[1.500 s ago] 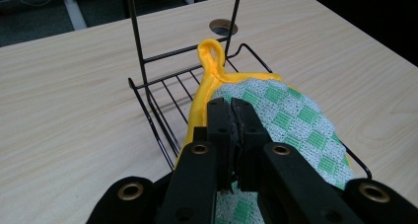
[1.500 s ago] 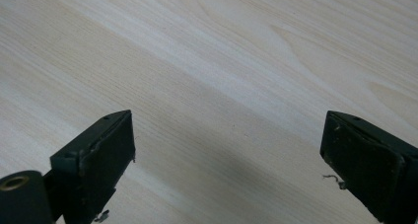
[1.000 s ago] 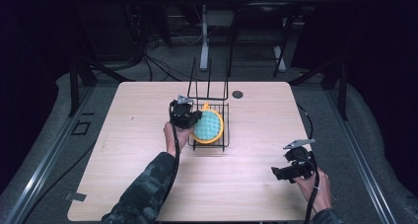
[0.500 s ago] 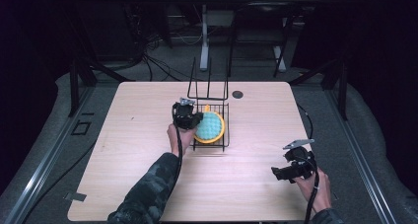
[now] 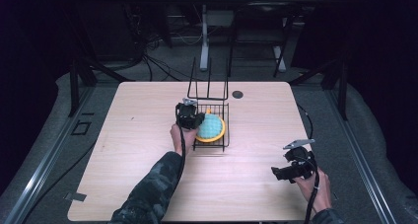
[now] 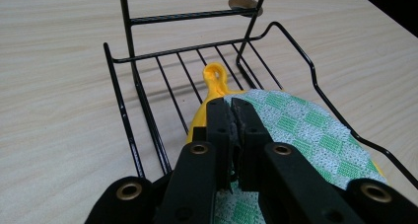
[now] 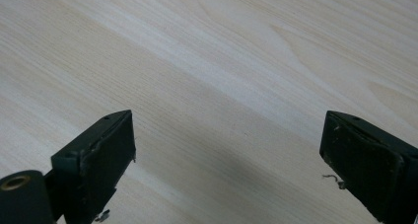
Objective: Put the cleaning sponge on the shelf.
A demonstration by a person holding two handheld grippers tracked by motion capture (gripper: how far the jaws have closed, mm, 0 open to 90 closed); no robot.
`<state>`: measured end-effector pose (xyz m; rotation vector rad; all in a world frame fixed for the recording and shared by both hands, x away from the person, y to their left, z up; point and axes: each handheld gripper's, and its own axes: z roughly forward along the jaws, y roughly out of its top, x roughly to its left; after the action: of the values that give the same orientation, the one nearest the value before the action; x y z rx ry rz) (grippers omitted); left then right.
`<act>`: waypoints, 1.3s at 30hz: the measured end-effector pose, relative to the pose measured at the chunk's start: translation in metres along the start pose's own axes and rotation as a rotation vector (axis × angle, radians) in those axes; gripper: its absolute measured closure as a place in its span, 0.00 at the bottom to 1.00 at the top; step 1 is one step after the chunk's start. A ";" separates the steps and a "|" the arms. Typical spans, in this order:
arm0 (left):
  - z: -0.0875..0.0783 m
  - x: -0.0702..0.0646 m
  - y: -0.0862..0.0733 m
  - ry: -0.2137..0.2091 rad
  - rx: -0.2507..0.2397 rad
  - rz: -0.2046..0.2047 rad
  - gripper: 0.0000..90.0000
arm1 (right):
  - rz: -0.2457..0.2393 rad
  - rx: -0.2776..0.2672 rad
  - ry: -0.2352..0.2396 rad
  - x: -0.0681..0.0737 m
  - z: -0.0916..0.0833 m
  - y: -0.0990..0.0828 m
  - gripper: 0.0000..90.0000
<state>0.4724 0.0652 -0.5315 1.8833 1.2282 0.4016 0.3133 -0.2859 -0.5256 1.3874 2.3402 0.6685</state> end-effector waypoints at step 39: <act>-0.075 0.024 -0.001 0.005 0.034 0.057 0.16 | 0.022 -0.022 0.004 0.001 -0.004 0.002 0.06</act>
<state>0.4349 0.1213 -0.4907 1.9502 1.1941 0.4188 0.3123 -0.2849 -0.5208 1.4050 2.3166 0.7014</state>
